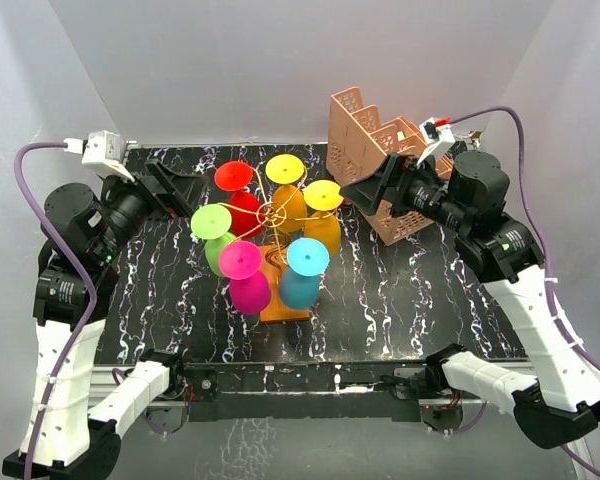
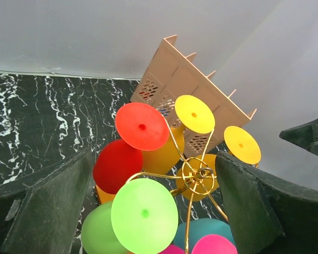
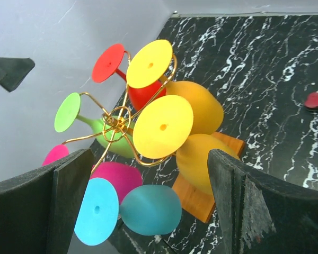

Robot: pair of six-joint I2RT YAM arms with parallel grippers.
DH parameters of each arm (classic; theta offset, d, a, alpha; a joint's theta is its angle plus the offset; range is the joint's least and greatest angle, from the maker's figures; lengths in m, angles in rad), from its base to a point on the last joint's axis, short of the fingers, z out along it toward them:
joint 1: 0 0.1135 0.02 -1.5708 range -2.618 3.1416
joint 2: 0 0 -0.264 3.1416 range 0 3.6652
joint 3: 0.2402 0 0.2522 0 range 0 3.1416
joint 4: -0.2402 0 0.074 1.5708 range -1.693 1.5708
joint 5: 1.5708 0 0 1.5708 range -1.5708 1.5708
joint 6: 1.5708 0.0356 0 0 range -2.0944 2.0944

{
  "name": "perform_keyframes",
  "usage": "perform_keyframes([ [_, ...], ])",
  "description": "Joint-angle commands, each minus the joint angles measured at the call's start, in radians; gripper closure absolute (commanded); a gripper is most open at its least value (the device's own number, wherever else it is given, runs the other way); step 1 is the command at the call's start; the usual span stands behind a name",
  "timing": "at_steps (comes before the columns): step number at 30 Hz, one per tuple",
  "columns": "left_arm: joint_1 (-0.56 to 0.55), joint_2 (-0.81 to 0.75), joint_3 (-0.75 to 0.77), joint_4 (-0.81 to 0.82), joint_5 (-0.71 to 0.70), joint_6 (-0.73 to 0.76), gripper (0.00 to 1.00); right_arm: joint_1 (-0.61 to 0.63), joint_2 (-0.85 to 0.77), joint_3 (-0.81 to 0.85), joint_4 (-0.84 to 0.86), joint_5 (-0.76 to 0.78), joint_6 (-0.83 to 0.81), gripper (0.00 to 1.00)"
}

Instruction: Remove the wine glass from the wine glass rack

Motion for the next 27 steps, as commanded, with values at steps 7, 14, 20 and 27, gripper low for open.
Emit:
perform_keyframes([
  [7, 0.008, -0.001, 0.042, 0.000, 0.061, -0.010, 0.03, 0.007, 0.058, -0.010, 0.088, -0.071, -0.038, 0.03],
  [14, 0.008, 0.010, 0.051, 0.005, 0.067, -0.009, 0.03, 0.007, 0.114, -0.011, 0.094, -0.124, -0.058, 0.14],
  [20, 0.009, 0.017, 0.051, 0.003, 0.067, -0.006, 0.03, 0.007, 0.140, -0.024, 0.120, -0.162, -0.054, 0.23],
  [27, 0.008, 0.015, 0.049, 0.015, 0.078, -0.006, 0.03, 0.007, 0.166, -0.035, 0.125, -0.154, -0.051, 0.33],
])
